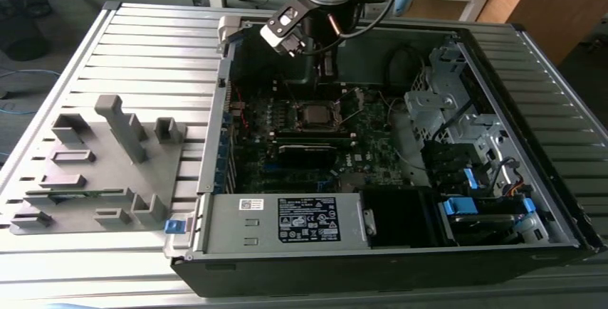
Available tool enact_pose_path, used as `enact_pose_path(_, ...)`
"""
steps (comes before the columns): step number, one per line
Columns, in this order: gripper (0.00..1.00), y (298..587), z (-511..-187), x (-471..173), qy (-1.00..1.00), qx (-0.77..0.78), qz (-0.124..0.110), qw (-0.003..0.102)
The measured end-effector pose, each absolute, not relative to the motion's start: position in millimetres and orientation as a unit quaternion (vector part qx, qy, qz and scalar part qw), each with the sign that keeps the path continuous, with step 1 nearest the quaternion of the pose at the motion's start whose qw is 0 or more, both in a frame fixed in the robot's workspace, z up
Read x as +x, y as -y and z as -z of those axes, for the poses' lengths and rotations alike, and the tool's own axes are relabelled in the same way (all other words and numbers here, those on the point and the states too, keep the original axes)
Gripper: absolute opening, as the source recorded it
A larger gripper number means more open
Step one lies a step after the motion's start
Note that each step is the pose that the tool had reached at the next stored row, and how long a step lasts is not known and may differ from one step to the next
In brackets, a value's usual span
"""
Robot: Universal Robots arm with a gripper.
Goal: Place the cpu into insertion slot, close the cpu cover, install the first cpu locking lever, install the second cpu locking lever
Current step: 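Close the cpu cover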
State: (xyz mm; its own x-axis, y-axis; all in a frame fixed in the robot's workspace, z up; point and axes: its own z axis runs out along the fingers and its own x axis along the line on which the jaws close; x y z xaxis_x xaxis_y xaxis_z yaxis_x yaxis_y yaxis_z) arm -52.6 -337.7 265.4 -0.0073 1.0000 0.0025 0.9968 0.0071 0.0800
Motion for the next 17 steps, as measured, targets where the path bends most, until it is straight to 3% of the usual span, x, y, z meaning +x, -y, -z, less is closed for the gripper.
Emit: enact_pose_path(17,0.11,337.7,-265.8,-52.4,-0.709,0.704,-0.029,0.027)
